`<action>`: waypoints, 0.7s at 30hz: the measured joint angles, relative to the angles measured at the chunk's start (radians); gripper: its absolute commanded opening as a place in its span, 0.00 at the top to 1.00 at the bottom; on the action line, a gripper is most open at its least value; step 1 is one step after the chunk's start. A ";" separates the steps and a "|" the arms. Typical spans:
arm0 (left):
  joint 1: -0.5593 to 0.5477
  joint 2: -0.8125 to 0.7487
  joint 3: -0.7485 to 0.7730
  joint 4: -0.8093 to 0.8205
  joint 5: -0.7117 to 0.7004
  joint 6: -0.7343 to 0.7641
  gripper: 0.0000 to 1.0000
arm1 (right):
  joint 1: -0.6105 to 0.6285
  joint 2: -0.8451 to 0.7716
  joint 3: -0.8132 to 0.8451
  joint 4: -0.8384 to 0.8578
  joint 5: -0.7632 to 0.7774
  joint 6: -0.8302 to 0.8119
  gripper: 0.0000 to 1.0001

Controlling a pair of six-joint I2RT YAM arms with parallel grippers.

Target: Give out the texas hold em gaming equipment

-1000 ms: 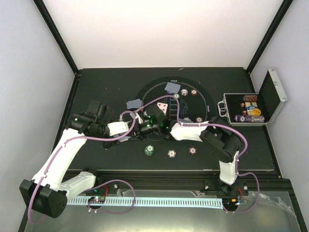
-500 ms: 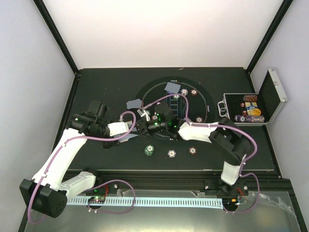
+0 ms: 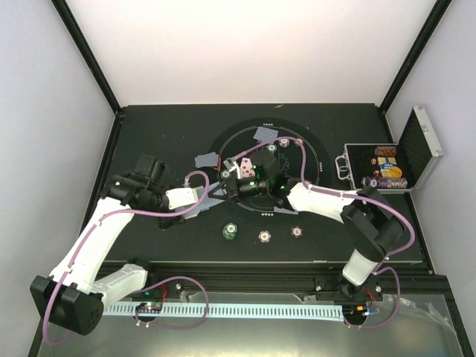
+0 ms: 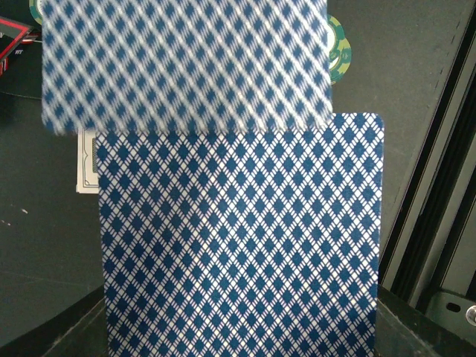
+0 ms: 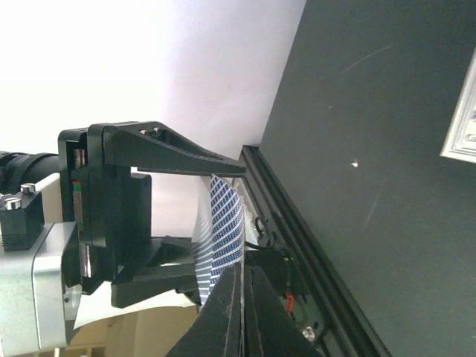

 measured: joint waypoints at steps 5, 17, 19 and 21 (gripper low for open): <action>0.000 0.000 0.000 0.000 0.000 0.000 0.98 | -0.064 -0.039 0.018 -0.153 -0.005 -0.105 0.99; 0.000 -0.001 0.000 0.000 0.000 0.000 0.99 | -0.169 0.052 0.583 -0.869 0.612 -0.822 0.99; 0.000 -0.001 0.000 0.000 0.000 0.000 0.99 | -0.154 0.108 0.625 -0.898 0.808 -0.940 0.99; 0.000 -0.001 0.000 0.000 0.000 0.000 0.98 | -0.139 0.169 0.635 -0.901 0.962 -1.037 0.99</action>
